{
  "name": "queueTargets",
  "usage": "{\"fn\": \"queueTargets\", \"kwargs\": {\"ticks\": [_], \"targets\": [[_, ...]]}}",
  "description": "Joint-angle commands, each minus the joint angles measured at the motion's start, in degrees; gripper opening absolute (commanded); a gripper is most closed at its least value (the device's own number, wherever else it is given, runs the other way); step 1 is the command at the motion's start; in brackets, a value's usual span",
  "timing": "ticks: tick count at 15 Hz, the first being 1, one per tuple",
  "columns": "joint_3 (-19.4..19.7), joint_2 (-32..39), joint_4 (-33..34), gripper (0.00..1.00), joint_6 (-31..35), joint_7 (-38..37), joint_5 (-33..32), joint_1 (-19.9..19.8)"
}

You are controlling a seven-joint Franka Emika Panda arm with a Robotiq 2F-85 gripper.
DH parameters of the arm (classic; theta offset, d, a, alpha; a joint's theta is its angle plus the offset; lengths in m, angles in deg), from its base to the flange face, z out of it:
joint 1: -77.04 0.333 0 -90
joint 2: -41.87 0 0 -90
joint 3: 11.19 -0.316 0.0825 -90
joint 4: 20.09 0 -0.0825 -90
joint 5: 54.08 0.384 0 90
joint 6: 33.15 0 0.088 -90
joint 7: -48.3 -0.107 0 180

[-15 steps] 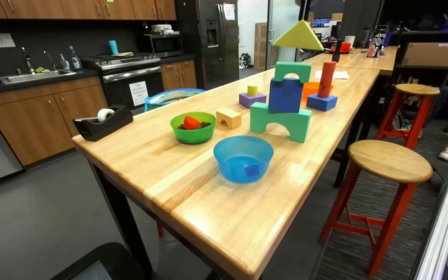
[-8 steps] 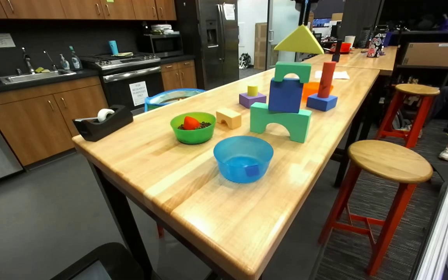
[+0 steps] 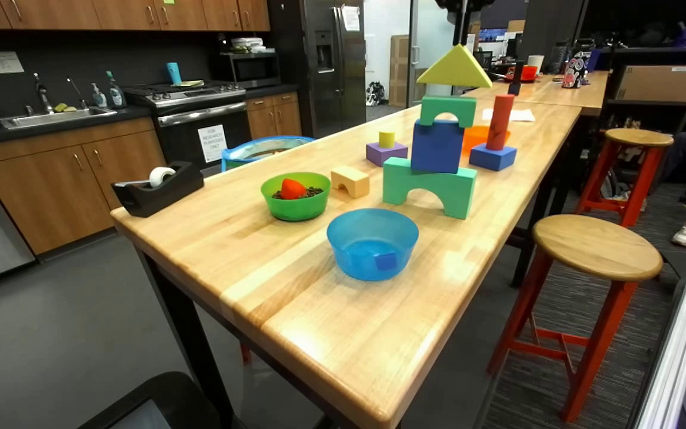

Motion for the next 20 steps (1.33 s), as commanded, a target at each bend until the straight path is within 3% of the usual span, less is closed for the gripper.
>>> {"fn": "queueTargets", "kwargs": {"ticks": [1, 20], "targets": [[-0.9, 1.2, 1.4, 0.01, -0.4, -0.2, 1.5, -1.0], [-1.7, 0.4, -0.4, 0.01, 0.3, -0.2, 1.4, -1.0]]}}
